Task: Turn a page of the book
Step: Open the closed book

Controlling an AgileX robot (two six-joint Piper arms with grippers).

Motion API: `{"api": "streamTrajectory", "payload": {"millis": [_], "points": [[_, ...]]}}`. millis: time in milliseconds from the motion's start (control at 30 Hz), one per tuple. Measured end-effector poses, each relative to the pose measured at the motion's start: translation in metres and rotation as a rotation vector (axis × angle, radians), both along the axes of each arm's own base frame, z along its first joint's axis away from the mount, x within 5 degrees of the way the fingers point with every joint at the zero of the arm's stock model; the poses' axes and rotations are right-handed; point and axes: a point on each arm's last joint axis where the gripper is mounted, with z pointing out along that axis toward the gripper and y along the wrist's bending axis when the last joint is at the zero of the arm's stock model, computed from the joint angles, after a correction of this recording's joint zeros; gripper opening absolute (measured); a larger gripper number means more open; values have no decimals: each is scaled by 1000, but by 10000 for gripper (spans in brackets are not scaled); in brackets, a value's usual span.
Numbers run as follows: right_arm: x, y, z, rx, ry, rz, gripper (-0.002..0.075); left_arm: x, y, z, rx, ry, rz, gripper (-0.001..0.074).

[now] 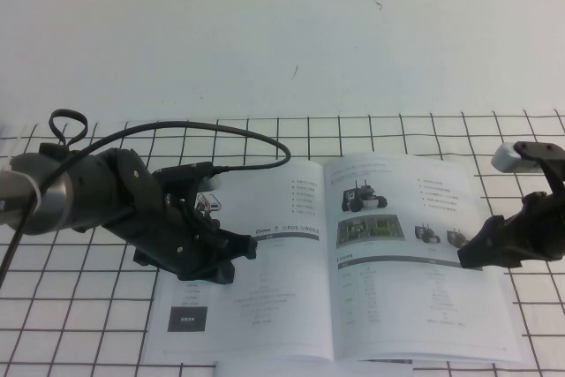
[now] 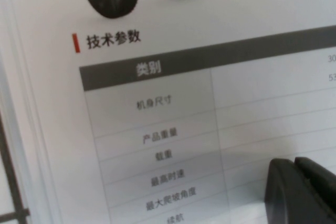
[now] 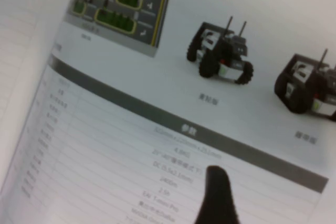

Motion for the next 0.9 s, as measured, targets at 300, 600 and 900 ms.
{"api": "streamTrajectory", "payload": {"millis": [300,600,900], "points": [[8,-1,4,-21,69,26,487,0,-1,0,-31,15,20,-2],[8,-2,-11,-28,129,46,487,2,-8,2,-128,3,23,-2],[7,-2,-12,-30,135,49,487,3,-17,18,-220,15,-11,-2]]}}
